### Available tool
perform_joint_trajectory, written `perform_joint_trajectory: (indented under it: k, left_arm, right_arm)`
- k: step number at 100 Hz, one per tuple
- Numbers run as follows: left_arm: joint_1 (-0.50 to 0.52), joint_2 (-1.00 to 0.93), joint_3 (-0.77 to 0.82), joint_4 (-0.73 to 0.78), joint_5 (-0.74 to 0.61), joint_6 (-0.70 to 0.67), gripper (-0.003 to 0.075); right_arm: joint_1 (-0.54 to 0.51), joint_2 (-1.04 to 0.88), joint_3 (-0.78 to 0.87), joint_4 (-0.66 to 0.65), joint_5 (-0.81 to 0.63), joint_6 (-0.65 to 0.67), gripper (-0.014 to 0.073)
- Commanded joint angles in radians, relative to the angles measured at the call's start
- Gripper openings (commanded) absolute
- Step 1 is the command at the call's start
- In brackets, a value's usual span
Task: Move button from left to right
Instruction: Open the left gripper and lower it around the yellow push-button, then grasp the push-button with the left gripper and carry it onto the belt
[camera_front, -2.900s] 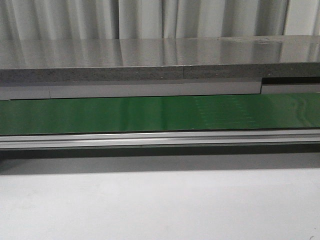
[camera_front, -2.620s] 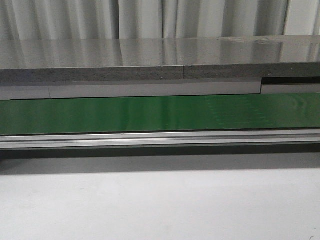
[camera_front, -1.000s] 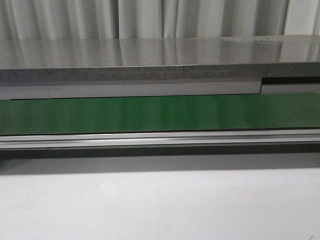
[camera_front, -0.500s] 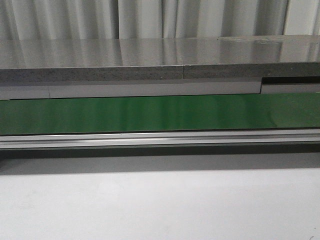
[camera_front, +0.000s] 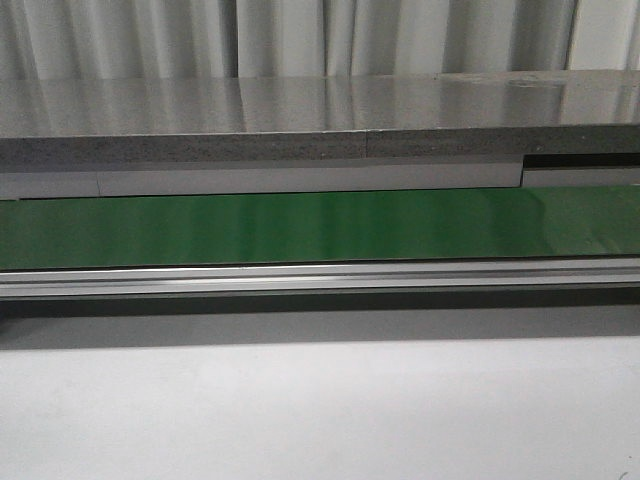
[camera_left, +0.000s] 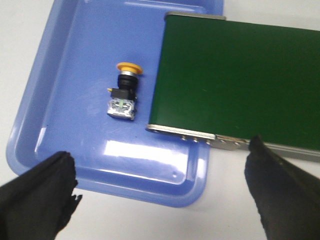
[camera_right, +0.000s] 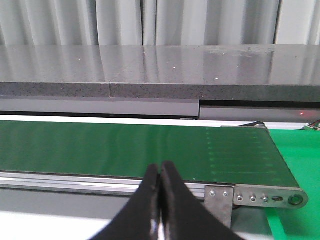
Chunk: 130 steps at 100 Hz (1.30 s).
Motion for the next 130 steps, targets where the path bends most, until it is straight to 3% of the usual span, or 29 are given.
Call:
perform_joint_trajectory:
  k: [1, 55, 130]
  left_arm:
    - [0.048, 0.083, -0.093, -0.018, -0.052, 0.039, 0.0652]
    - [0.216, 0.528, -0.285, -0.069, -0.059, 0.064, 0.0652]
    - [0.215, 0.738, -0.29, -0.096, -0.18, 0.075, 0.0651]
  right_arm:
    - [-0.005, -0.014, -0.016, -0.006, -0.082, 0.0, -0.0068]
    - [-0.005, -0.014, -0.016, -0.006, -0.082, 0.0, -0.0068]
    - [-0.005, -0.014, -0.016, -0.006, -0.082, 0.0, -0.0068]
